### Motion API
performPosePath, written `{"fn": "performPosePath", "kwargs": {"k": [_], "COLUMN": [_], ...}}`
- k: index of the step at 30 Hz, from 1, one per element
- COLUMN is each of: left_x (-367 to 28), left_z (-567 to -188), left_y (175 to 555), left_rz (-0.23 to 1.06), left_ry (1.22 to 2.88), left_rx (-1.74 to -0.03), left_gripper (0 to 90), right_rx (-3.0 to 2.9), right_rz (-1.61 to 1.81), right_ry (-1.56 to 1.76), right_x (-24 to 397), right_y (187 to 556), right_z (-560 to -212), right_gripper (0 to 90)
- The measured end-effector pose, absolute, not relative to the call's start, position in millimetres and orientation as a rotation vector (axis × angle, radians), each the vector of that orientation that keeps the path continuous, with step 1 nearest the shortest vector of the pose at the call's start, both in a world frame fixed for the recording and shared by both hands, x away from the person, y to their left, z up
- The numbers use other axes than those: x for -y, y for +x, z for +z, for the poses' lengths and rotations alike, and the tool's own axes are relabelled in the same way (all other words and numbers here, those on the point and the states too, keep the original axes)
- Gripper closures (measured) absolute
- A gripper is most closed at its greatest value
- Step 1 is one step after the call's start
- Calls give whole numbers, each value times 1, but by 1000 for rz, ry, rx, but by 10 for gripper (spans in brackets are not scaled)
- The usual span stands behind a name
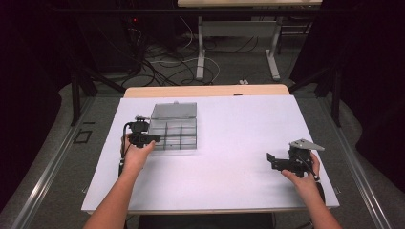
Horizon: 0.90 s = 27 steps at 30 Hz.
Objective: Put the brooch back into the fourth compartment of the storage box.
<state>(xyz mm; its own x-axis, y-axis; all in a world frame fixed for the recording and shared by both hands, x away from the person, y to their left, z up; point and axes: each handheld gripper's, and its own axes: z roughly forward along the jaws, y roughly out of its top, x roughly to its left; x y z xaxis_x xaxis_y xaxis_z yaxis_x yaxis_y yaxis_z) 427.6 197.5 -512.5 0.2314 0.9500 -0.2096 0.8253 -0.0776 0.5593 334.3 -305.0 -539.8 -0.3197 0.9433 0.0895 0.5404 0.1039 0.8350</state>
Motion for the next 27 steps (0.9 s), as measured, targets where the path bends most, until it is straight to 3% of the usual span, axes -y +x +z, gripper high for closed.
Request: {"fn": "performPosePath", "kwargs": {"k": [27], "left_x": [-200], "left_z": [-517], "left_y": [431], "left_rz": [278], "left_ry": [1917], "left_rx": [-1649], "left_gripper": [706], "right_rx": [-1912], "right_rz": [1117], "right_ry": [1443], "right_x": [305], "right_y": [334], "right_z": [-540], "right_gripper": [0]}}
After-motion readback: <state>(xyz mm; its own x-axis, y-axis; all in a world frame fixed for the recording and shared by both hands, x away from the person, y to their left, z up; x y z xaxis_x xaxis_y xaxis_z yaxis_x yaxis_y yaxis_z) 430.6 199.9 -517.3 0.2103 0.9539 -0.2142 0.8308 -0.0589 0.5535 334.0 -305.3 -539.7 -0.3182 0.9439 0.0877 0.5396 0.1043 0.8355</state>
